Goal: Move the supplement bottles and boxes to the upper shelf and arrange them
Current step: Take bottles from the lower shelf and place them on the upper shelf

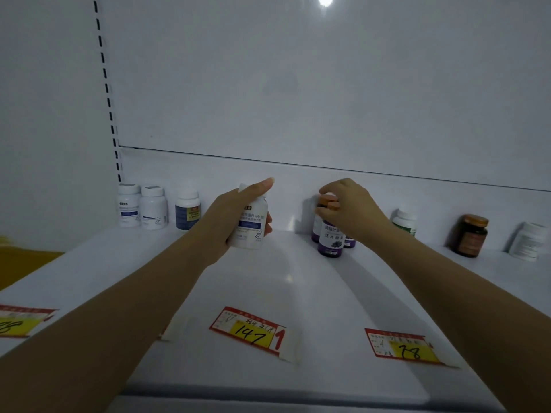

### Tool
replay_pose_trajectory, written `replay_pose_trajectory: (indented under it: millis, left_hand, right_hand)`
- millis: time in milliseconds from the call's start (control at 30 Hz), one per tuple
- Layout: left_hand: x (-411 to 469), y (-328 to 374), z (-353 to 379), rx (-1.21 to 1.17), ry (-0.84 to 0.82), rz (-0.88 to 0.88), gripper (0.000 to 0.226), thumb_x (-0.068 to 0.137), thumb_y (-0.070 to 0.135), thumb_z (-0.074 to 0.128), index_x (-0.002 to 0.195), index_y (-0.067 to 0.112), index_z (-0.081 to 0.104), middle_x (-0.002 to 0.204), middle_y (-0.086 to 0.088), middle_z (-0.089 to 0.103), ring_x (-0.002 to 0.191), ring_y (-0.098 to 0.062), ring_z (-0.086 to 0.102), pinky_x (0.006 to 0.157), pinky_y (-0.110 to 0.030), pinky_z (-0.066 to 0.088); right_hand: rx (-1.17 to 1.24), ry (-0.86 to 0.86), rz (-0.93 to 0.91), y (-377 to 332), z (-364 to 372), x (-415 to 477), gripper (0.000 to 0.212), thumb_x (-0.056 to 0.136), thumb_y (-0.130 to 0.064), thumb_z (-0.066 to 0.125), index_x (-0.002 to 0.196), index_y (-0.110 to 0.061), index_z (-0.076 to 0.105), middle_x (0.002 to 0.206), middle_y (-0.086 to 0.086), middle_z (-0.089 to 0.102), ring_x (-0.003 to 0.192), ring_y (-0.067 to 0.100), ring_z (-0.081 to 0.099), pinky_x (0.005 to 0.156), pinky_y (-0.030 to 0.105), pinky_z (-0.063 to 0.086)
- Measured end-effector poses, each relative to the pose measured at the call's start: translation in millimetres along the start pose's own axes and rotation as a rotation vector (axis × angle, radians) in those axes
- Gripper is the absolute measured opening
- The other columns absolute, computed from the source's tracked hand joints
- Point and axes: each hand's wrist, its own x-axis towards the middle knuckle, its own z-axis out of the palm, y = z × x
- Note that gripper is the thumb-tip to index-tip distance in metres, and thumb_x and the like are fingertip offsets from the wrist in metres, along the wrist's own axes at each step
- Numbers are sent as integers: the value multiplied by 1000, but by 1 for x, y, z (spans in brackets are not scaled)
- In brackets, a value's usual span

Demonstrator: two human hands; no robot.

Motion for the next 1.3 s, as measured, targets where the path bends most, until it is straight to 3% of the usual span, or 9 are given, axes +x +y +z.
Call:
replay_pose_trajectory:
  millis: [167, 333, 567, 733, 833, 933, 1067, 1167, 1300]
  left_hand:
    - [-22, 9, -12, -14, 25, 29, 31, 83, 45, 62, 80, 15, 56, 68, -7, 65, 58, -19, 62, 57, -26, 53]
    - [-41, 17, -39, 16, 88, 23, 30, 81, 44, 63, 83, 15, 58, 70, -5, 67, 64, -20, 62, 77, -36, 53]
    - [-55, 12, -70, 99, 154, 5, 48, 69, 22, 75, 109, 7, 54, 83, -8, 66, 73, -21, 66, 73, -36, 53]
    - [-59, 8, -94, 149, 324, -32, 32, 78, 11, 70, 107, 9, 57, 90, -9, 67, 82, -22, 66, 77, -35, 54]
    - [-59, 8, -117, 194, 407, -54, 45, 78, 18, 73, 117, 10, 54, 107, -12, 65, 97, -28, 63, 89, -44, 52]
    - [-57, 6, -143, 267, 424, -29, 40, 80, 16, 71, 115, 12, 54, 111, -12, 63, 98, -27, 61, 89, -42, 52]
    - [-43, -1, -183, 347, 436, 9, 45, 76, 15, 76, 116, 9, 58, 106, -11, 65, 84, -21, 61, 70, -30, 51]
    - [-29, -10, -209, 329, 445, 5, 45, 71, 9, 79, 112, 5, 60, 102, -10, 65, 86, -23, 61, 71, -30, 50]
    - [-11, -22, -236, 270, 458, 23, 27, 71, 2, 77, 89, 13, 61, 87, -3, 64, 81, -20, 60, 68, -25, 49]
  right_hand:
    - [-263, -313, -84, -49, 1, -6, 49, 93, -41, 50, 136, -18, 47, 136, 4, 50, 122, 23, 48, 90, 30, 38]
    - [-300, -472, -122, -86, 19, -5, 42, 98, -35, 41, 125, -6, 56, 124, 13, 60, 112, 26, 56, 95, 34, 44]
    - [-302, -539, -249, -110, 48, 6, 40, 98, -36, 42, 113, -5, 63, 113, 13, 63, 89, 19, 50, 76, 26, 37]
    - [-326, -602, -336, -130, 64, 13, 46, 98, -40, 40, 121, -5, 60, 121, 11, 61, 109, 25, 57, 93, 32, 45]
    - [-322, -597, -364, -142, 71, 17, 47, 98, -41, 40, 123, -5, 58, 123, 11, 61, 112, 25, 57, 95, 32, 44]
    - [-298, -597, -353, -153, 81, 19, 46, 98, -40, 41, 121, -4, 58, 121, 11, 62, 110, 25, 58, 94, 31, 44]
    - [-302, -564, -301, -168, 93, 25, 45, 98, -41, 42, 123, -7, 58, 123, 9, 60, 111, 24, 56, 91, 29, 43]
    - [-298, -546, -220, -179, 100, 30, 44, 97, -40, 42, 123, -8, 57, 123, 10, 60, 110, 24, 57, 91, 28, 43]
    - [-320, -528, -124, -193, 108, 32, 45, 98, -39, 41, 122, -6, 58, 124, 11, 60, 112, 26, 56, 93, 30, 42]
